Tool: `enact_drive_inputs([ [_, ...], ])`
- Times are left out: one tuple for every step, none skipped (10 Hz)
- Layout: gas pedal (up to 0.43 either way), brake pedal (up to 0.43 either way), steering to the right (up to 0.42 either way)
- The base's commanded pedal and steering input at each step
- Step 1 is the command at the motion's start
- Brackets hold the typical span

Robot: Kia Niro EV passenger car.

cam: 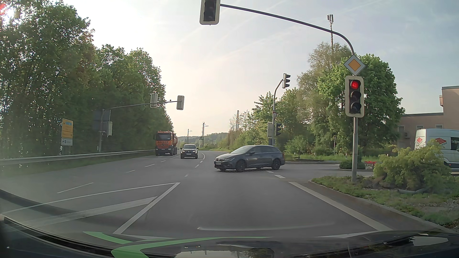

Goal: Follow the waypoints while adhering to traffic rules and regulations

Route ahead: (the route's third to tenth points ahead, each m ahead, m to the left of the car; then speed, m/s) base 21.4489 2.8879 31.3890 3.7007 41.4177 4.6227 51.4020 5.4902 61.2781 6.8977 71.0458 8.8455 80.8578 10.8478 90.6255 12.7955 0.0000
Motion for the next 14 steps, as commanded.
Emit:
enact_drive_inputs([
  [0.0,0.256,0.003],
  [0.0,0.256,0.003],
  [0.0,0.256,0.003],
  [0.0,0.256,0.004],
  [0.0,0.256,0.003],
  [0.0,0.256,0.003],
  [0.0,0.256,0.003],
  [0.0,0.256,0.003],
  [0.0,0.256,0.003],
  [0.0,0.256,0.003],
  [0.0,0.256,0.003],
  [0.0,0.256,0.003],
  [0.0,0.256,0.003],
  [0.0,0.256,0.003],
])
